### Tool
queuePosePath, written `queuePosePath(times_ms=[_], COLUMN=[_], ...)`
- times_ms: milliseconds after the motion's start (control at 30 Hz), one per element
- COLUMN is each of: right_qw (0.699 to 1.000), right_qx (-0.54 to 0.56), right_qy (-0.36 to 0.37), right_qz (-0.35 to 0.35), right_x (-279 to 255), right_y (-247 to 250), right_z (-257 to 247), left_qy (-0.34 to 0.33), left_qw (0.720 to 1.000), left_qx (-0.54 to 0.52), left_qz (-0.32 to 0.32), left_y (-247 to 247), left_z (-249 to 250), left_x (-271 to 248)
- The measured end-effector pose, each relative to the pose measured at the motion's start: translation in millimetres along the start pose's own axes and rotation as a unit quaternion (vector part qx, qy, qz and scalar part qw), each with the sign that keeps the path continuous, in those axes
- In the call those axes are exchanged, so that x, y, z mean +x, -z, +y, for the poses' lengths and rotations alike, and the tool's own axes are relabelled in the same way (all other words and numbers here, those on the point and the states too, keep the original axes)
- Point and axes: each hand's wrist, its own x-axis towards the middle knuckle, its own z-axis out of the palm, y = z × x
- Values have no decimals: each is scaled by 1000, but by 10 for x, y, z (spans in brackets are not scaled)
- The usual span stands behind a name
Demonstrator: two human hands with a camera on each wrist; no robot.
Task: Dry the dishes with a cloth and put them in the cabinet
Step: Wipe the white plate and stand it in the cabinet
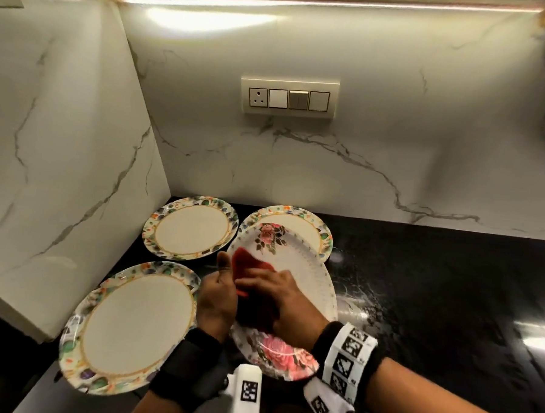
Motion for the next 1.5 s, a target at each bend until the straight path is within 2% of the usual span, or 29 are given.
queuePosePath(times_ms=[100,200,367,467,533,600,633,733,800,900,967,1067,1100,1167,1300,1500], right_qw=[998,995,990,984,985,983,979,958,949,966,974,976,975,975,989,999], right_qx=[-30,-36,-87,-164,-170,-146,-143,-219,-253,-237,-216,-144,-108,-39,41,26], right_qy=[56,83,50,-8,-30,36,75,173,186,101,4,-153,-188,-211,-133,30], right_qz=[-24,-53,-97,-68,9,105,122,63,27,31,63,57,52,51,57,-10], right_x=[-236,-502,-832,-717,-527,-265,-97,374,569,651,583,349,255,78,-244,-647], right_y=[-11,62,314,614,848,1052,1102,1159,1136,1121,1058,844,751,578,359,595], right_z=[-37,179,716,1047,1131,1058,971,646,608,850,1016,1127,1109,1027,806,754], left_qy=[43,45,32,5,-8,-6,-9,-49,-73,-91,-82,-77,-76,-71,-41,26], left_qw=[998,997,997,998,999,998,998,995,994,991,989,989,989,988,988,990], left_qx=[-1,-4,-6,11,32,50,54,85,82,89,90,69,62,47,30,19], left_qz=[37,63,70,56,41,40,35,0,7,47,79,107,113,127,149,138], left_y=[39,46,106,98,34,-66,-127,-332,-381,-381,-396,-491,-531,-619,-731,-857], left_z=[60,147,141,236,320,381,416,529,595,639,628,646,651,650,668,758], left_x=[75,93,79,42,-6,-20,-14,-2,18,56,76,68,59,54,116,163])
